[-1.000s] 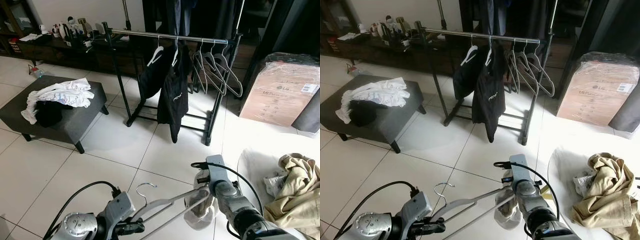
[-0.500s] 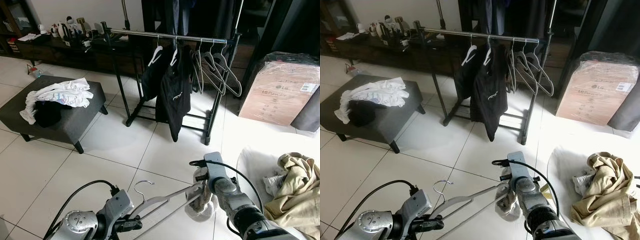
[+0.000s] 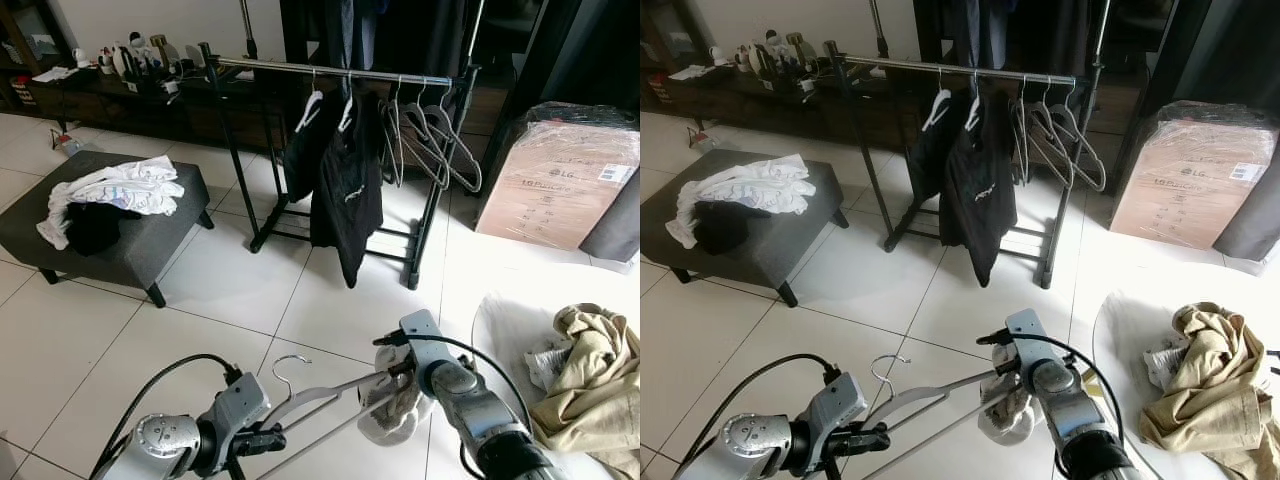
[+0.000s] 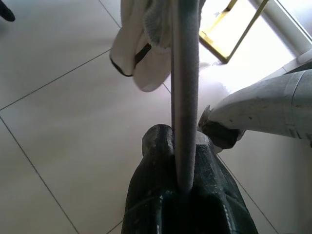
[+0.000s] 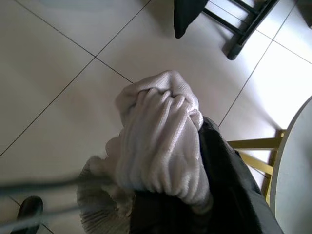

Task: Hang hanger

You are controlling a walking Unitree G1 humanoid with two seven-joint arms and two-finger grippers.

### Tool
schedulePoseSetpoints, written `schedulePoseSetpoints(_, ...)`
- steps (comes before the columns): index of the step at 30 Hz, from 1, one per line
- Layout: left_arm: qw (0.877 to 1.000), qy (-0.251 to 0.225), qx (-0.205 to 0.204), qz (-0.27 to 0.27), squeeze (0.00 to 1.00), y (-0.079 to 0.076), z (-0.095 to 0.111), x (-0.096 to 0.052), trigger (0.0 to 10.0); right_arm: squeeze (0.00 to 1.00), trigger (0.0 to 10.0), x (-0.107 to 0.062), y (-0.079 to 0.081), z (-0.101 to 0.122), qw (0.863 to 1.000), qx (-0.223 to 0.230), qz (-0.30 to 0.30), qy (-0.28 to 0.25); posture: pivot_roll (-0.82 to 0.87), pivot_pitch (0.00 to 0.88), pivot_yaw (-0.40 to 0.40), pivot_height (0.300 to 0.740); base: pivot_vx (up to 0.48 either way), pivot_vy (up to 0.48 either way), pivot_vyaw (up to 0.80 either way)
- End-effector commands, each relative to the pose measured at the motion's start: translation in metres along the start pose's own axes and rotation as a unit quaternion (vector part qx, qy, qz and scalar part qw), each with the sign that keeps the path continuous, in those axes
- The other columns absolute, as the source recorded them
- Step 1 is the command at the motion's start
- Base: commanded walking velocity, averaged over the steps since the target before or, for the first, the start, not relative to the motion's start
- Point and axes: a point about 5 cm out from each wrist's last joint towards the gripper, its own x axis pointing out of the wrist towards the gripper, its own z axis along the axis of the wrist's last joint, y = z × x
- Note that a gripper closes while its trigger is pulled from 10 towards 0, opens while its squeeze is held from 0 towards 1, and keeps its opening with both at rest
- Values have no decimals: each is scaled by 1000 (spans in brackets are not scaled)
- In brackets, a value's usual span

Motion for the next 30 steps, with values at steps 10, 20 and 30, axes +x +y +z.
schedulePoseSetpoints(10,999,26,-2,25,0,5,-4,2,10000,0,10000,-9,-3,12,1000,-5,-5,-16,-74,141,6,740,0,0,0)
schedulePoseSetpoints(20,999,28,-5,-23,0,-2,-6,-2,10000,0,10000,-18,10,20,996,-60,63,-32,-72,133,5,740,0,0,0)
schedulePoseSetpoints(30,999,22,-1,-29,0,-3,-4,-2,10000,0,10000,-38,16,11,960,-225,169,-4,-71,120,2,740,0,0,0)
